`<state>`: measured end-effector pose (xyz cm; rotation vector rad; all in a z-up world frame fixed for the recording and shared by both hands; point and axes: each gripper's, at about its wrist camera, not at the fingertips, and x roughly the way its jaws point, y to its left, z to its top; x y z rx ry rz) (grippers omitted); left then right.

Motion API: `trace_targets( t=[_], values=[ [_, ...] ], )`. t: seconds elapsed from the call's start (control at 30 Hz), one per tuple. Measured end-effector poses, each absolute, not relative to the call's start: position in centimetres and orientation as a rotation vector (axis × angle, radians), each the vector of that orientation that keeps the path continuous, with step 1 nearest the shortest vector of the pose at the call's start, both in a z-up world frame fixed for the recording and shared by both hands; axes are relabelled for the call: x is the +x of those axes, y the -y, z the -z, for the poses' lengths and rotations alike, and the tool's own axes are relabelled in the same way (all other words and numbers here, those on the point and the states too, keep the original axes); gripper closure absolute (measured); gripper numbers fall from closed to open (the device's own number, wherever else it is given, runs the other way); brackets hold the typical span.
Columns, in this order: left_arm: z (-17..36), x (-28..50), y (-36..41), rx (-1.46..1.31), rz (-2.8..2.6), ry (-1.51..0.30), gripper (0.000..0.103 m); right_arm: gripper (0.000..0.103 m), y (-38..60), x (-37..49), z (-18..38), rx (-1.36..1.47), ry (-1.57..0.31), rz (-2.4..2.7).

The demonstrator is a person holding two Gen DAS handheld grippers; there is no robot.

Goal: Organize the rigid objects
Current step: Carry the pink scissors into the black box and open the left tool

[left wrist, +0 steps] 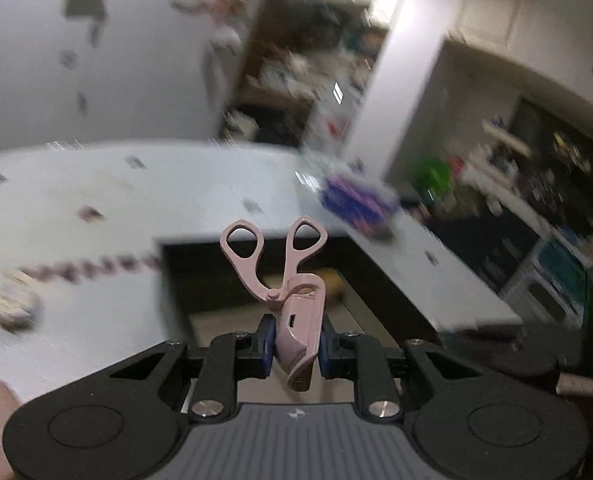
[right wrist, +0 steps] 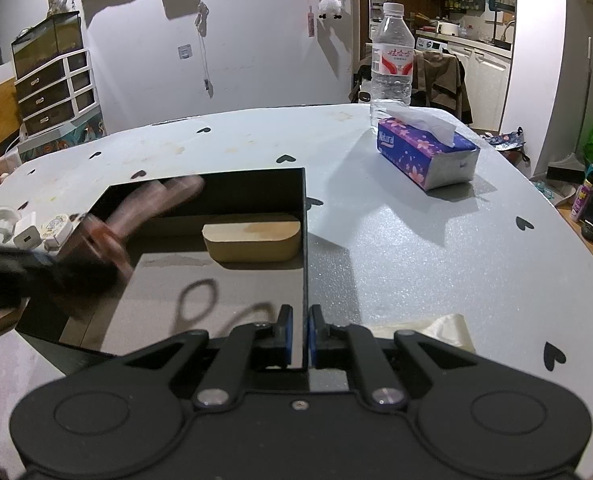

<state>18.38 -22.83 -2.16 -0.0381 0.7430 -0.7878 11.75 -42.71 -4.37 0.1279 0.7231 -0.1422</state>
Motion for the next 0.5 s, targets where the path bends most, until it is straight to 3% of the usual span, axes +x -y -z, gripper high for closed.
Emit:
trace_targets(
  t=[0.17, 0.5],
  values=[
    [4.1, 19.2, 26.1, -0.017, 0.868, -0.875, 0.081, 0.094, 42.7, 11.8, 4.3, 0.13, -0.724, 0.141],
    [5.8, 20.6, 29.4, -0.02, 0.908, -0.96, 0.08, 0.094, 42.8, 11.8, 4.3, 0.13, -0.723, 0.133]
  ],
)
